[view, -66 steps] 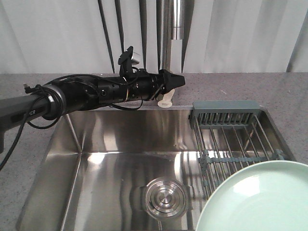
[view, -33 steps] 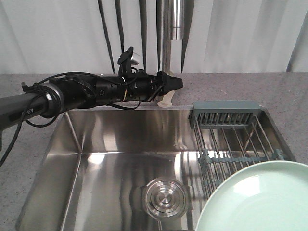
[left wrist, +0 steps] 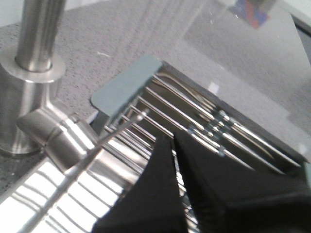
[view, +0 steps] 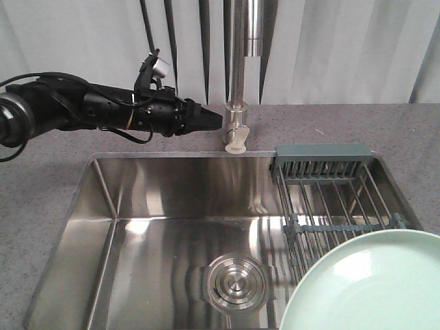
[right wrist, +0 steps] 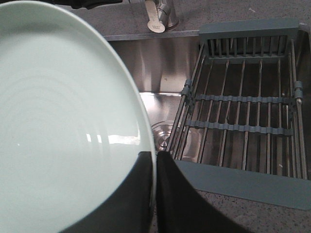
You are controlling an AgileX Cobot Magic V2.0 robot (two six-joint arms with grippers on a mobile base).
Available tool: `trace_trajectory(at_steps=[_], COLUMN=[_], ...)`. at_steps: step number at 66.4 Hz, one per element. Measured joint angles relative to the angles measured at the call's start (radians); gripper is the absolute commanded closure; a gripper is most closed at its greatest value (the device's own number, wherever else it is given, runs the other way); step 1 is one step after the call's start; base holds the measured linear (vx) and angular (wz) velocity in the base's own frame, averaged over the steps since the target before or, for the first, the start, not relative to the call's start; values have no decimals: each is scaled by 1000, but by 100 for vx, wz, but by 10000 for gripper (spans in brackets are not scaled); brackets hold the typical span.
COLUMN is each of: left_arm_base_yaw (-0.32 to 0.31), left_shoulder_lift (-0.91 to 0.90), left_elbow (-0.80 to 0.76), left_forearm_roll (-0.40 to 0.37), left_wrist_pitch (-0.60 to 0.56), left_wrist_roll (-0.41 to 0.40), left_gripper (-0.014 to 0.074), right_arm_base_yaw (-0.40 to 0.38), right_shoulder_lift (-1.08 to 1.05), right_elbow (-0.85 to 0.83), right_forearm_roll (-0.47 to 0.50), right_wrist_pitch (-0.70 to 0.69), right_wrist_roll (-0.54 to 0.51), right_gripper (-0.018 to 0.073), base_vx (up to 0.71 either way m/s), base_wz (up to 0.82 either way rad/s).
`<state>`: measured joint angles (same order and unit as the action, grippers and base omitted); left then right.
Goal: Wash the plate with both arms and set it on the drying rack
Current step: 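Withdraw the left gripper from the faucet back over the counter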
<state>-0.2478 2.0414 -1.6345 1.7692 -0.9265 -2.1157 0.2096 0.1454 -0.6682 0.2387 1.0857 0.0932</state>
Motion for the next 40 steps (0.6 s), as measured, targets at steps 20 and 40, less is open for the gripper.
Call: trace_trajectory(at_steps=[20, 40], left_arm_base_yaw=[107, 276], left_shoulder_lift=[-187, -480], left_elbow=[182, 472], left_forearm_roll=[0, 0], left_wrist_pitch=[-71, -68], left_wrist_roll=[0, 0], left_gripper=[604, 604], right_arm_base_yaw=[0, 0], right_shoulder_lift=[0, 0], right_elbow=[0, 0], right_forearm_roll=[0, 0], right_wrist_pitch=[0, 0], right_wrist_roll=[0, 0], right_gripper=[561, 561], base_vx=[0, 0], base_wz=[0, 0])
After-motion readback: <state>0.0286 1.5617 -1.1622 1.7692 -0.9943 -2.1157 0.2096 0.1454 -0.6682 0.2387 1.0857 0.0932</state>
